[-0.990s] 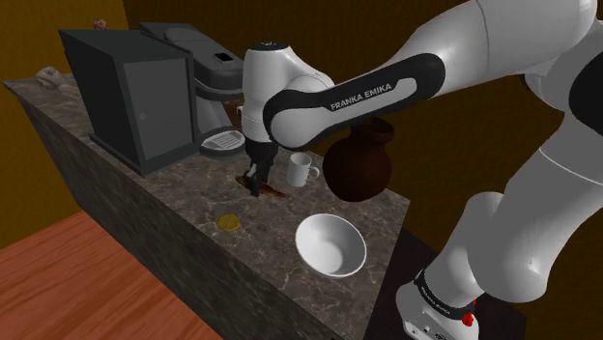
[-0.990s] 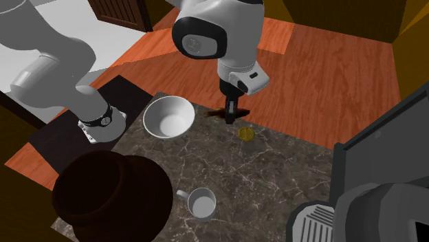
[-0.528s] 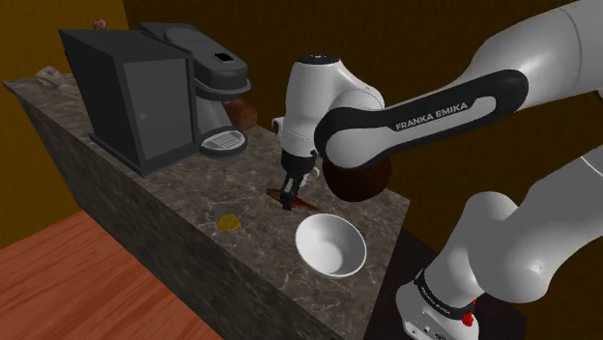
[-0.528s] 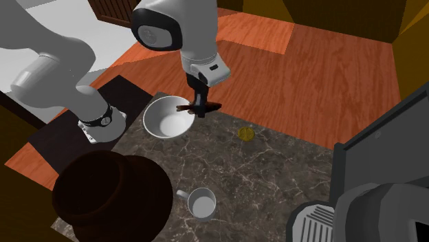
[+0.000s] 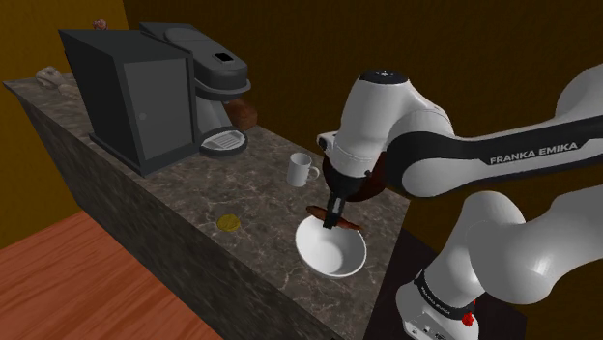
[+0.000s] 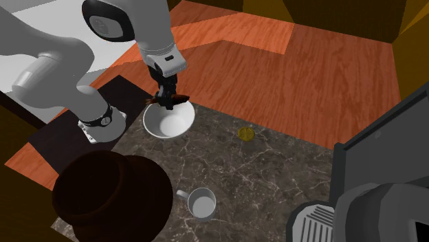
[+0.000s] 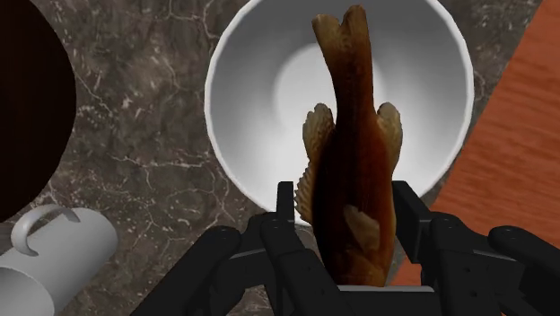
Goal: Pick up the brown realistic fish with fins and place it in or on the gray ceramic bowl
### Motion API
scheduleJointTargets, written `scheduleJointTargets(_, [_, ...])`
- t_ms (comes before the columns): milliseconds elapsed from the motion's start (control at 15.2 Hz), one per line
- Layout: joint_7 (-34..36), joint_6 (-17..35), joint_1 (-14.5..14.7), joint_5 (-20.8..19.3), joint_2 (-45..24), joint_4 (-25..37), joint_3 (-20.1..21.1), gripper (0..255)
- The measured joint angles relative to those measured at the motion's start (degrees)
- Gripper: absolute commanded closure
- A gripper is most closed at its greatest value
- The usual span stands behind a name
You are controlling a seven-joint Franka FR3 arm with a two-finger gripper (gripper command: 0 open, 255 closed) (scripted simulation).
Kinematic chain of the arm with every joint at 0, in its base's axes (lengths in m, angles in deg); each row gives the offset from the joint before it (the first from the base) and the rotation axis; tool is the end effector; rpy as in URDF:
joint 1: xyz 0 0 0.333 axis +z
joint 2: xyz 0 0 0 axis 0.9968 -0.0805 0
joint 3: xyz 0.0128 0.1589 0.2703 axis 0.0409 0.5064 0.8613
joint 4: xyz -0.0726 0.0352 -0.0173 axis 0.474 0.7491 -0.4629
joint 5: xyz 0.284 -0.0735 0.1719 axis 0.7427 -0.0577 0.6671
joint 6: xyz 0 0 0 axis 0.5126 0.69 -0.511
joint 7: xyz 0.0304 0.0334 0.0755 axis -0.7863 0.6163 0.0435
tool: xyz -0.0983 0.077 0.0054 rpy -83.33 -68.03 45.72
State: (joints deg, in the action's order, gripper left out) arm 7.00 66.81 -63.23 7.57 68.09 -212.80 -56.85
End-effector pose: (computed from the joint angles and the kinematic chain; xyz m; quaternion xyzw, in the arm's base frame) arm 0.2477 0.1498 0.4095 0.9662 0.2563 0.0059 0.0260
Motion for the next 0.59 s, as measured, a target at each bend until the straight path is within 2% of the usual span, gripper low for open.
scheduleJointTargets(264, [0.07, 1.94, 0.42, 0.4, 1.64, -3.64, 0.11, 255])
scheduleJointTargets(594, [0.3, 6.92, 0.38, 0.54, -0.78, -6.25, 0.54, 255])
